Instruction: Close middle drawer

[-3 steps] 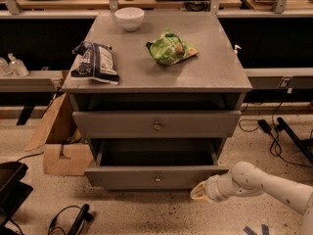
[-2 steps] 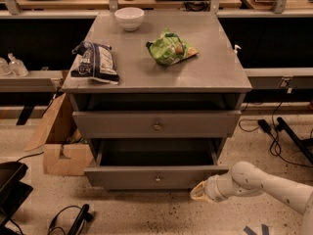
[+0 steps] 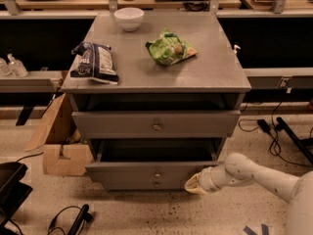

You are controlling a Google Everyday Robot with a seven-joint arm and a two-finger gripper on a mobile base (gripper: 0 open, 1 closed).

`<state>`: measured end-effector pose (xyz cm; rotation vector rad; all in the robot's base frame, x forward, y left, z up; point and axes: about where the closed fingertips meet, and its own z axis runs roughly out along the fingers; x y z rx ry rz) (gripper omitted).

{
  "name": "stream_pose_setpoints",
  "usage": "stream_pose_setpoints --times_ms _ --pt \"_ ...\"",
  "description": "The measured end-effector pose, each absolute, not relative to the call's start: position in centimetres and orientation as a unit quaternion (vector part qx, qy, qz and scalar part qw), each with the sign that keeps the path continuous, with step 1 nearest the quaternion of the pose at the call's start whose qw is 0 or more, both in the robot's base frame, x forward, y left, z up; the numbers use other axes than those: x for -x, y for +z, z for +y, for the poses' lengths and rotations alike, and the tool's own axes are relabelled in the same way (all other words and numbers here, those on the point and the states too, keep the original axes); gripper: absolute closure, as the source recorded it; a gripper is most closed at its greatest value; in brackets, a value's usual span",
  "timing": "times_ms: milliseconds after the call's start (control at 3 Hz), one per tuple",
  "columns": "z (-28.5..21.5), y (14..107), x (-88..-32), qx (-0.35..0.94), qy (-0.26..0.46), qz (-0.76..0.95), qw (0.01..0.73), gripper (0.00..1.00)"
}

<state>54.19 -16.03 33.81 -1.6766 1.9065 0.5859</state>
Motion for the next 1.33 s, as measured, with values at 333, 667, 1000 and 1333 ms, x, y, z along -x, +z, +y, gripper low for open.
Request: stream_pose_setpoints --times_ms 333,667,1000,1333 --pt "-16.0 34.1 -55.6 0.623 0.216 0.702 0.270 1.00" --pt "-15.8 34.1 -56.4 0.624 0.217 0.699 0.272 1.00" --pt "-16.6 34.7 -59.7 0.620 0.207 0.701 0.287 1.00" --pt "-16.7 34.8 -60.0 0.619 0.205 0.701 0.289 0.83"
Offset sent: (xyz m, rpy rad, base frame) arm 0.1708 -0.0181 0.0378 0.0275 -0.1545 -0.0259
